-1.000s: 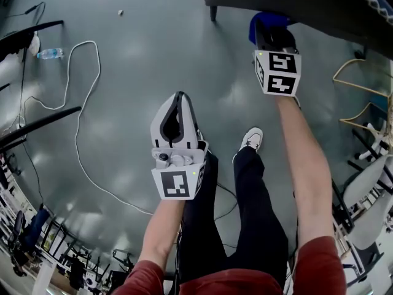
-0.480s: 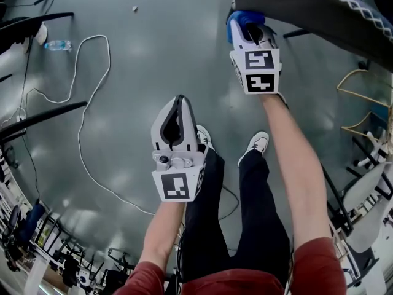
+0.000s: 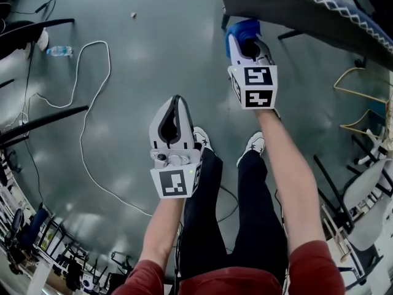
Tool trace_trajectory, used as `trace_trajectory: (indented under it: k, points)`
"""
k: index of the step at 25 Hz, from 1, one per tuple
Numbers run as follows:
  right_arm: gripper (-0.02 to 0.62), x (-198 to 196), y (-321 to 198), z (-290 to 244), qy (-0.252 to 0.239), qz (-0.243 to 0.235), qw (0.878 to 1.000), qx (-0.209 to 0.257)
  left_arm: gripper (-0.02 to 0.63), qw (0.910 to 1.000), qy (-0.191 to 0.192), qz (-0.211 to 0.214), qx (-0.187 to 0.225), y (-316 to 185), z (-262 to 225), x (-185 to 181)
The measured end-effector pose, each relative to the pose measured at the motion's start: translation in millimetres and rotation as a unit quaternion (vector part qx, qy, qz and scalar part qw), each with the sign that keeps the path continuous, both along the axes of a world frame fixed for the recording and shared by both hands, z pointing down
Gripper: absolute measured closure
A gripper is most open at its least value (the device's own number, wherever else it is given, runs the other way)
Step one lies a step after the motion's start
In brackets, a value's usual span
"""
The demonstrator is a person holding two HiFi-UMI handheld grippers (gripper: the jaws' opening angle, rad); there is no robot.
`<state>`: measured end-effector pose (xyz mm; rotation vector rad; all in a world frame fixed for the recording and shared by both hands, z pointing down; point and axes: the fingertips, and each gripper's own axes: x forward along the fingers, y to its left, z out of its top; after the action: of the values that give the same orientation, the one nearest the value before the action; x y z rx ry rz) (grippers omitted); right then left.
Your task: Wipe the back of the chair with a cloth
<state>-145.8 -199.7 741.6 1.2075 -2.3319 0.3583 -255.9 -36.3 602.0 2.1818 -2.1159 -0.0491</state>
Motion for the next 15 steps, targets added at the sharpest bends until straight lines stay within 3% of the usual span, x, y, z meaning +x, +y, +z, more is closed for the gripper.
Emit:
trace_trajectory:
  k: [8, 15]
  points:
    - [0.535, 73.9, 41.3, -52.7, -0.038, 0.034, 0.998, 0.047, 0.592, 0.9993, -0.008, 0.035, -0.013, -22.1, -11.5, 51.5]
    - [0.535, 174.8, 71.5, -105.7, -0.06, 0.087, 0.99, 0.097, 0.592, 0.9967, -0.014, 0.08, -0.002, -39.9, -26.9, 142.6]
